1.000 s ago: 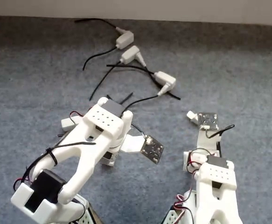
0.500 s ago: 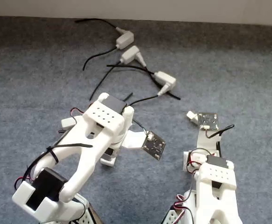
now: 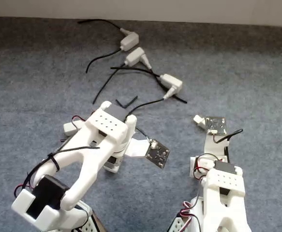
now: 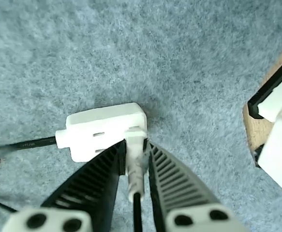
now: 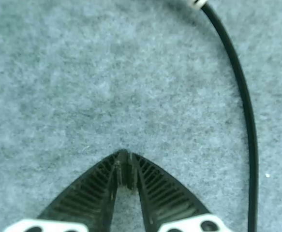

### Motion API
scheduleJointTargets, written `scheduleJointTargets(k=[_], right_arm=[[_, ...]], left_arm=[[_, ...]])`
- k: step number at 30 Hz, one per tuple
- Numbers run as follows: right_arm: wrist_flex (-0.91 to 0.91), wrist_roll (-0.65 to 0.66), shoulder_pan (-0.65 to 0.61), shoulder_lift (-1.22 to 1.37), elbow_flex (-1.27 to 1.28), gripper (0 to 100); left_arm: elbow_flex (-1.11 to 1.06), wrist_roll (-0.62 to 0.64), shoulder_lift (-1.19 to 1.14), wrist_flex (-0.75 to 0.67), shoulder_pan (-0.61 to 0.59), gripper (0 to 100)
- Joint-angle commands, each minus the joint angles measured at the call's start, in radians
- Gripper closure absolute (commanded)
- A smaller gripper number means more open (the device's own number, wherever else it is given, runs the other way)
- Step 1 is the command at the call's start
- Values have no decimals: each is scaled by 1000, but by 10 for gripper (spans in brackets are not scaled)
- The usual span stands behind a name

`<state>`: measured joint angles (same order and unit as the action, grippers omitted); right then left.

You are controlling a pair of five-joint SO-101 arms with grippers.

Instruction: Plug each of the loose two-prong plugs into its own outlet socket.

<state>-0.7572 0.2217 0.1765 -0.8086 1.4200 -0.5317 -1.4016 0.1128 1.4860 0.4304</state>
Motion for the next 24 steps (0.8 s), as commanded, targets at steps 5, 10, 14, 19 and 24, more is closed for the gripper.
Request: scheduleJointTargets(k=[5, 10, 14, 19, 24], right_arm=[[31, -9, 12, -8, 1, 992], [31, -9, 12, -8, 1, 992], [31, -9, 12, -8, 1, 992], [31, -9, 12, -8, 1, 992], [31, -9, 12, -8, 1, 992]], left_arm=[[-13, -190, 4, -26, 16, 993], [-84, -187, 4, -112, 18, 993], [-225, -184, 5, -269, 16, 993], [-248, -138, 16, -333, 1, 990], [-107, 12, 16, -227, -15, 898]])
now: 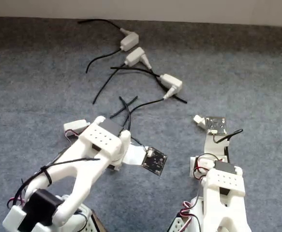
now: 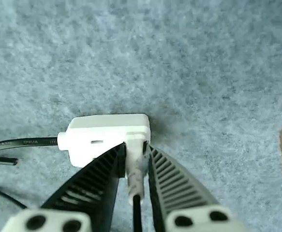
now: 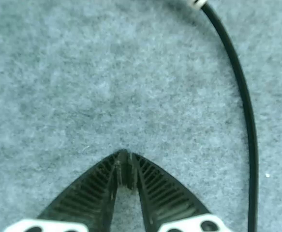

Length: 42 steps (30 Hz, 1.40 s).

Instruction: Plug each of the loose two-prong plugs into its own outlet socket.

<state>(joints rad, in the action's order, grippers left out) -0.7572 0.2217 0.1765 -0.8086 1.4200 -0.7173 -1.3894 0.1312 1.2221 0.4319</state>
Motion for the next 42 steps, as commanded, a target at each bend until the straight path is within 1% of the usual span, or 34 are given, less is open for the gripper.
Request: scheduleJointTargets(k=[1, 3, 6, 9, 12, 14, 16, 20, 21, 24, 26, 31, 34, 35, 36, 39, 40, 42], right_arm=[[31, -9, 12, -8, 1, 992], [31, -9, 12, -8, 1, 992], [31, -9, 12, -8, 1, 992], [31, -9, 12, -8, 1, 992], [31, -9, 12, -8, 2, 992], [31, -9, 12, -8, 2, 992], [31, -9, 12, -8, 2, 992], [31, -9, 12, -8, 2, 992], [31, -9, 12, -8, 2, 992], [31, -9, 12, -8, 2, 992], [31, -9, 12, -8, 2, 992], [31, -9, 8, -8, 2, 992], [31, -9, 7, -8, 2, 992], [31, -9, 7, -8, 2, 992], [31, -9, 7, -8, 2, 992], [31, -9, 7, -8, 2, 992], [31, -9, 7, -8, 2, 992], [31, -9, 7, -8, 2, 992]], left_arm=[[114, 12, -2, 75, -24, 868], [183, 37, -2, 135, -38, 845], [283, 66, -5, 219, -58, 842], [363, 66, -7, 295, -68, 842], [432, 68, -4, 344, -88, 842], [481, 118, -7, 347, -94, 842], [541, 238, -13, 334, -93, 843], [638, 555, -13, 245, -90, 842], [657, 609, -13, 252, -87, 841], [693, 718, -13, 308, -59, 841], [694, 830, -13, 321, -47, 841], [688, 1235, -15, 321, -77, 841], [688, 1570, -15, 293, -96, 839], [688, 1646, -15, 290, -111, 827], [685, 1677, -15, 292, -125, 802], [624, 1686, -15, 284, -131, 713], [595, 1688, -15, 284, -131, 695], [529, 1688, -15, 267, -130, 693]])
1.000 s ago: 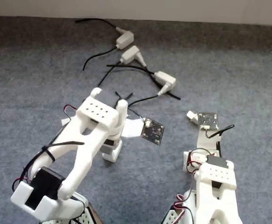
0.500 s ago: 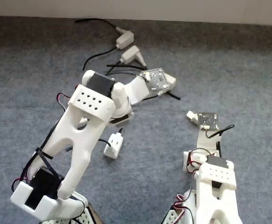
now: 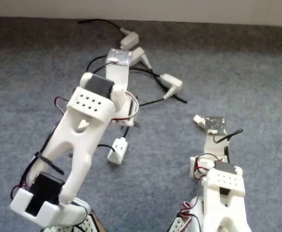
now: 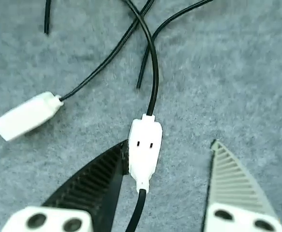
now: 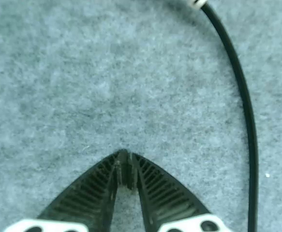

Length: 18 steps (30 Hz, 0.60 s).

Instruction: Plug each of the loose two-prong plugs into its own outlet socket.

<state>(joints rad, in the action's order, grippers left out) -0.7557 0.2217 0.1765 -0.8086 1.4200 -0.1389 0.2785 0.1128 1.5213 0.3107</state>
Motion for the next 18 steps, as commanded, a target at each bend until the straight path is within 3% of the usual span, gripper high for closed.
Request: scheduleJointTargets(k=[1, 5, 13, 18], right_arm=[[30, -9, 7, -8, 2, 992], [30, -9, 7, -8, 2, 992], [30, -9, 7, -8, 2, 992], [28, -9, 7, -8, 2, 992]], left_arm=[[-84, 20, 4, -51, -8, 696], [-220, 15, 4, -152, -10, 694], [-499, 11, 4, -497, -12, 694], [-565, 12, 4, -574, -18, 694]])
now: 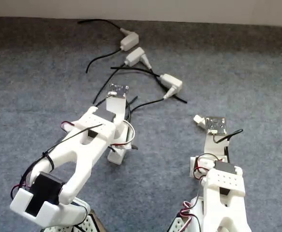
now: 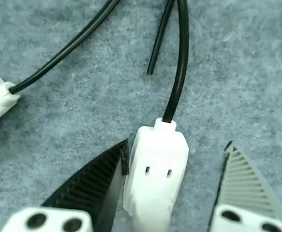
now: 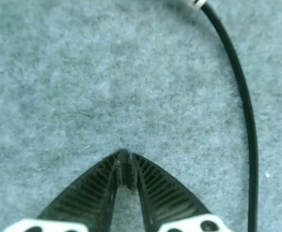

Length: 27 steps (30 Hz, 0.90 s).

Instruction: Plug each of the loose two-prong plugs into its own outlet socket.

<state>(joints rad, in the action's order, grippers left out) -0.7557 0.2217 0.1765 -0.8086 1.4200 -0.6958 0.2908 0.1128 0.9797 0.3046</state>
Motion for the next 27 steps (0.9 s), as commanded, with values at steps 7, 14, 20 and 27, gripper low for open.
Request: scheduleJointTargets(k=[7, 14, 20, 27], right_arm=[[28, -9, 7, -8, 2, 992], [27, -9, 8, -8, 2, 992], [25, -9, 8, -8, 2, 992], [25, -9, 7, -8, 2, 992]], left_arm=[[91, 2, -143, 0, -8, 695], [406, 2, -437, 239, -12, 850], [599, -2, -591, 411, -13, 986], [619, -2, -541, 431, -70, 995]])
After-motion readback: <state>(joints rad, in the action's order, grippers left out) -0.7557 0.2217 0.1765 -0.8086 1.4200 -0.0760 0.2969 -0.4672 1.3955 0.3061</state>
